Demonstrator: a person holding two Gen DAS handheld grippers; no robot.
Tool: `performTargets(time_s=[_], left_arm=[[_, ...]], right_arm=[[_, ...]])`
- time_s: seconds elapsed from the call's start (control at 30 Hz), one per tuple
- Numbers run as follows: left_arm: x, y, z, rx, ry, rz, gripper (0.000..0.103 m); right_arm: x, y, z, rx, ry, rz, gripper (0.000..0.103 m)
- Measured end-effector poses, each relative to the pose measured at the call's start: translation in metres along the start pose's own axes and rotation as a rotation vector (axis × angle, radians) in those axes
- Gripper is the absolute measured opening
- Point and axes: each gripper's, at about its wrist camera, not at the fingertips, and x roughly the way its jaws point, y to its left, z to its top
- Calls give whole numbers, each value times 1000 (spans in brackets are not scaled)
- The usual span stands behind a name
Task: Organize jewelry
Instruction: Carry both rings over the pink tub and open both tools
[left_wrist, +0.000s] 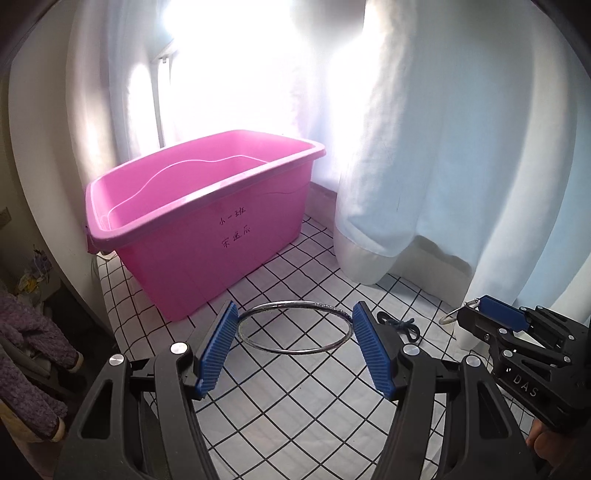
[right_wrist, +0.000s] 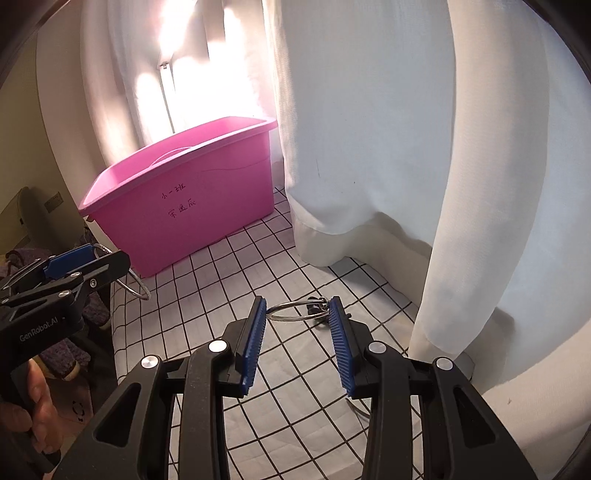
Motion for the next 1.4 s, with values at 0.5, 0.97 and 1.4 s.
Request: performTargets(time_s=[0.5, 0.97, 1.4], left_arm=[[-27, 72, 107, -41, -152, 39, 63], [35, 180, 168, -128, -136, 107, 63], [107, 216, 160, -190, 37, 107, 63]], right_arm=[[-1, 76, 134, -93, -165, 76, 34], [100, 141, 224, -146, -100, 149, 34], [209, 150, 244, -95, 133, 187, 34]])
